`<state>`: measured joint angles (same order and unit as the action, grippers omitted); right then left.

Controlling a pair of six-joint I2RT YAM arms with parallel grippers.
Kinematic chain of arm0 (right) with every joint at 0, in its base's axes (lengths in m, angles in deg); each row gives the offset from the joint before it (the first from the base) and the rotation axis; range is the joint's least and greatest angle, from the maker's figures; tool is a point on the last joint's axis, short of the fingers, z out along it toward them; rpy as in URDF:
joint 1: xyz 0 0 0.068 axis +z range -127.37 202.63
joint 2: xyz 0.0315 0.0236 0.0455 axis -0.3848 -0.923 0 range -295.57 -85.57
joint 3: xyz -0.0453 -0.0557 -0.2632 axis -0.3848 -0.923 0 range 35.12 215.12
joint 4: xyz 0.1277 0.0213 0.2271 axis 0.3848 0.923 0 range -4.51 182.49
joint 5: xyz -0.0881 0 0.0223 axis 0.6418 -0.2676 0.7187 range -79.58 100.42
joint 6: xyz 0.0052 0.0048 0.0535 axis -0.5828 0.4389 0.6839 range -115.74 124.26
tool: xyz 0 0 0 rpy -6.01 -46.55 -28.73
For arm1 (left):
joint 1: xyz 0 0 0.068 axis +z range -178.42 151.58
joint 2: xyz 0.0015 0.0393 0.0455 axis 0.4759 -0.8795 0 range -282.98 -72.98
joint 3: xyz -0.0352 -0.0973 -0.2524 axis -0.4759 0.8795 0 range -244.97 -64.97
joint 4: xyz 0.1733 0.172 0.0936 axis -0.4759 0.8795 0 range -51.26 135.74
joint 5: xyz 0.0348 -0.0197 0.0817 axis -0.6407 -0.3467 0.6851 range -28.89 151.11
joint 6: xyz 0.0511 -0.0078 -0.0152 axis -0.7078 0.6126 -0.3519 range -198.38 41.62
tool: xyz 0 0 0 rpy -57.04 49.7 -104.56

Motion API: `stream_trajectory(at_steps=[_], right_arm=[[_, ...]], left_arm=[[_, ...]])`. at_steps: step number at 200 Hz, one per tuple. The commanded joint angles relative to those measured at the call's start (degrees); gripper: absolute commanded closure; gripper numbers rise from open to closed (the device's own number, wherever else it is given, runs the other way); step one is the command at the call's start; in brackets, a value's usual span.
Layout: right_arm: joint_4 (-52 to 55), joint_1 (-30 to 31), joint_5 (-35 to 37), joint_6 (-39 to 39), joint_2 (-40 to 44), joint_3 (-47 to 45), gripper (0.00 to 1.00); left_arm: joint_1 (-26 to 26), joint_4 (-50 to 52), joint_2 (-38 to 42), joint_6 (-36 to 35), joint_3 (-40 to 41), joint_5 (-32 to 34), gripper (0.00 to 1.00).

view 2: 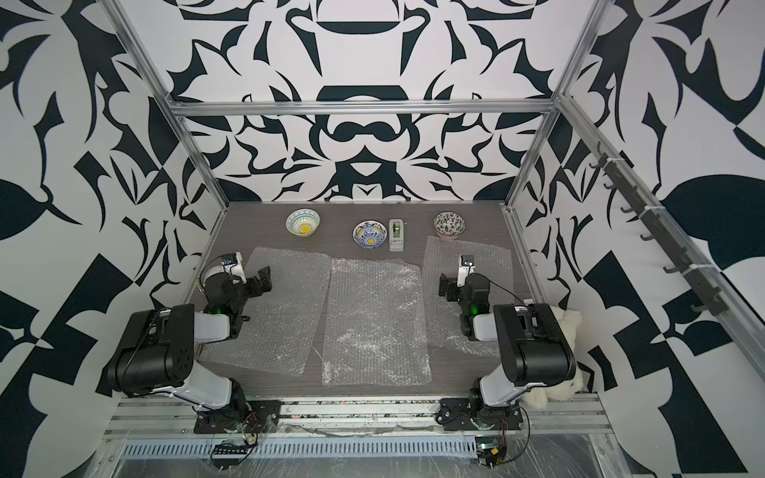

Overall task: Wrap bowls in bubble wrap
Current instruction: Pick up the bowl from the center of the board.

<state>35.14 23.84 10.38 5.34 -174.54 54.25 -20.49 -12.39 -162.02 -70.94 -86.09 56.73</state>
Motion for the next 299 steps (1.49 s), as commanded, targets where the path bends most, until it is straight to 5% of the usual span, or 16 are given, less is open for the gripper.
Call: stream_trajectory(at_steps=[1,202,241,261,275,299], right_arm=[[-0.67,0.1,-0.4,0.08,0.46,1.25,0.0],[-0.97,0.18,0.37,0.36,0.57,1.17,0.0],[2.02,0.19,4.72,1.2,8.54,-0.6,0.0],[12.43,0.14,5.23,2.42,15.98,1.97,0.0],[25.66,0.11,9.91,11.38,20.99,6.26,0.01],[33.75,-0.06,4.56,16.53,22.9,11.75,0.01]], left_arm=[[0.24,0.33,0.13,-0.62,-0.94,-0.9,0.0],[0.25,0.2,0.18,-0.6,-0.94,-0.97,0.0],[0.23,1.61,1.97,-0.61,-1.19,0.31,0.0],[0.25,11.05,7.16,-0.42,-3.62,0.06,0.0],[0.25,21.66,10.82,0.73,-7.33,1.26,0.0],[0.3,41.67,13.88,13.91,-16.49,7.44,0.0]])
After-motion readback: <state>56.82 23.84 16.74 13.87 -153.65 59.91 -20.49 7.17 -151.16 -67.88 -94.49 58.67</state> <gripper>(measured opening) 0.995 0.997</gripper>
